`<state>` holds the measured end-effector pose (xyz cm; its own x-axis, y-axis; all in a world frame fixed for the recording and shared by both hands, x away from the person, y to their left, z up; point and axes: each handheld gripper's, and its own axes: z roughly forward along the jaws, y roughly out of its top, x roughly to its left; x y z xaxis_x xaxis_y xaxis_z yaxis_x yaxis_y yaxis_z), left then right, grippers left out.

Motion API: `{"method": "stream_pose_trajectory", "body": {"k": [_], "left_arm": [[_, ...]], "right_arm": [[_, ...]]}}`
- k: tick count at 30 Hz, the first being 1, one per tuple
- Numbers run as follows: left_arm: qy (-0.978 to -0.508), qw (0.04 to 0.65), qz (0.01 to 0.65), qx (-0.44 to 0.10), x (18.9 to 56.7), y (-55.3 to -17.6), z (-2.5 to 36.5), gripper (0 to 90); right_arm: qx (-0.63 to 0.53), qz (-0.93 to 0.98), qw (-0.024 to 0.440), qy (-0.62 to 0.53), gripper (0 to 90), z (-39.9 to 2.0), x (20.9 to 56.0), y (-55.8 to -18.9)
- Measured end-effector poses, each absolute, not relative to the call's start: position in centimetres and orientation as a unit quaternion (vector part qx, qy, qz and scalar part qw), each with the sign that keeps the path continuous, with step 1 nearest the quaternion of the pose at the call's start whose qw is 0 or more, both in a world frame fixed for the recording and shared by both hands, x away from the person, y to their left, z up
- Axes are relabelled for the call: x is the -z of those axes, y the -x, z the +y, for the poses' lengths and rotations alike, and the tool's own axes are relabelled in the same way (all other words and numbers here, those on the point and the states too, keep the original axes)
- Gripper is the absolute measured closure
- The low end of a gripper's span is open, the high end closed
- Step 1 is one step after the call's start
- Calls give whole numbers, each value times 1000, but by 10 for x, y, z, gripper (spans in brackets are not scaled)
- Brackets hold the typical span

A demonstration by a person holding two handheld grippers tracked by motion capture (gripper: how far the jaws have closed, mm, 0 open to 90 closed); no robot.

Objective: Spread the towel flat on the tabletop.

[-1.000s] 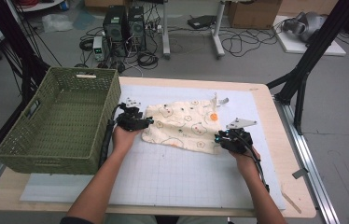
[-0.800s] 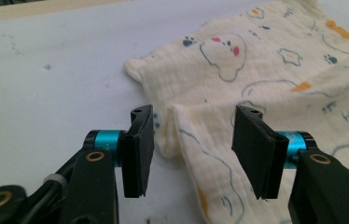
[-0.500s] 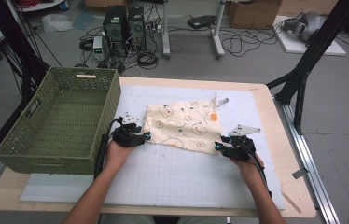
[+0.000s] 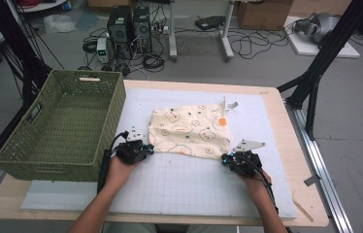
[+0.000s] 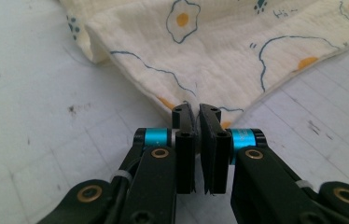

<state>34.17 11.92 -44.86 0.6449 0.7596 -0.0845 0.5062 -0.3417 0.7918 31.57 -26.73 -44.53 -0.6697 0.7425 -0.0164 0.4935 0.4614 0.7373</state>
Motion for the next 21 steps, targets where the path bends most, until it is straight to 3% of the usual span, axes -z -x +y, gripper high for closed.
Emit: {"method": "stream_pose_trajectory", "body": {"k": [21], "left_arm": [[-831, 431, 336, -108, 441, -274, 129, 845]], "right_arm": [[-366, 863, 131, -323, 861, -284, 436, -260]]}}
